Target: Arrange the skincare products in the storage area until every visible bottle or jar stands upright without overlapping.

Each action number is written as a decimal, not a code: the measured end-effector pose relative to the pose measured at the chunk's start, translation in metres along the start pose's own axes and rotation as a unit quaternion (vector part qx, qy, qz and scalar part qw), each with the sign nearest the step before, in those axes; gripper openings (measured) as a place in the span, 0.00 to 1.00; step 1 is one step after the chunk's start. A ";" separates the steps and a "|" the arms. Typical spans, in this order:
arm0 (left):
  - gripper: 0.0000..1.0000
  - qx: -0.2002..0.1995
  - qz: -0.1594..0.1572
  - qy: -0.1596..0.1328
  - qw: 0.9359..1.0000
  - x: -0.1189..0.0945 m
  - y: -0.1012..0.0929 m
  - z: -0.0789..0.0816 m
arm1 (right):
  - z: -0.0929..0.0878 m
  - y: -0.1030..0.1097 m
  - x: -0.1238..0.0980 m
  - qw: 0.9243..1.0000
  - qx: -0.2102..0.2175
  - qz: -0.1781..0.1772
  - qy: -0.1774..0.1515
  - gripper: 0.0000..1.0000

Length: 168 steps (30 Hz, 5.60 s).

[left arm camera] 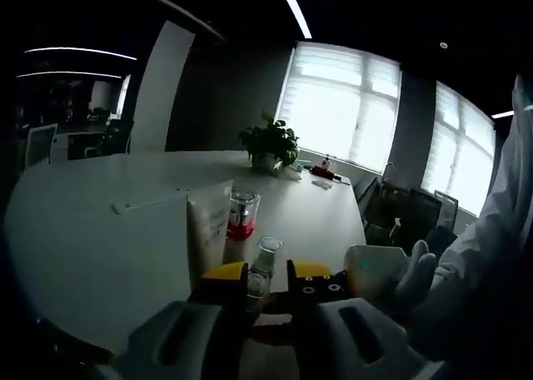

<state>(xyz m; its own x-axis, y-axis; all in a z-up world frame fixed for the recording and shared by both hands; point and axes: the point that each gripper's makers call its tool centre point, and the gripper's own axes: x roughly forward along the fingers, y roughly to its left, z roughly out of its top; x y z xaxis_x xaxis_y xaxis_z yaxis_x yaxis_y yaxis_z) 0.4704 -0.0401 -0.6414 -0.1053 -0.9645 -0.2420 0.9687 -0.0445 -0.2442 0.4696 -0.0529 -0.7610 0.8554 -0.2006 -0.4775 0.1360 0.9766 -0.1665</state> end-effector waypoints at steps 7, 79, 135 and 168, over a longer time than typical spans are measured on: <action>0.13 0.014 -0.018 0.008 1.000 0.004 -0.014 -0.003 | -0.001 -0.003 -0.001 1.000 0.012 -0.011 0.001 0.12; 0.13 -0.033 0.057 0.137 0.988 0.022 0.013 -0.093 | -0.018 0.006 0.010 0.998 -0.029 0.051 0.030 0.19; 0.13 -0.079 0.143 0.163 0.973 -0.003 0.055 -0.112 | -0.014 0.040 0.011 0.989 -0.090 0.116 0.023 0.16; 0.14 -0.036 0.098 0.130 0.986 0.007 0.031 -0.078 | -0.007 0.019 0.011 0.998 -0.045 0.034 0.011 0.10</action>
<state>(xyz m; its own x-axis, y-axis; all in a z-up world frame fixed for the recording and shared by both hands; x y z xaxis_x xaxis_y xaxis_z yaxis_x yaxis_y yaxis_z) 0.4822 -0.0279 -0.7236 0.0190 -0.8531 -0.5214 0.9585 0.1640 -0.2334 0.4778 -0.0372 -0.7750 0.8501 -0.1361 -0.5087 0.0315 0.9774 -0.2090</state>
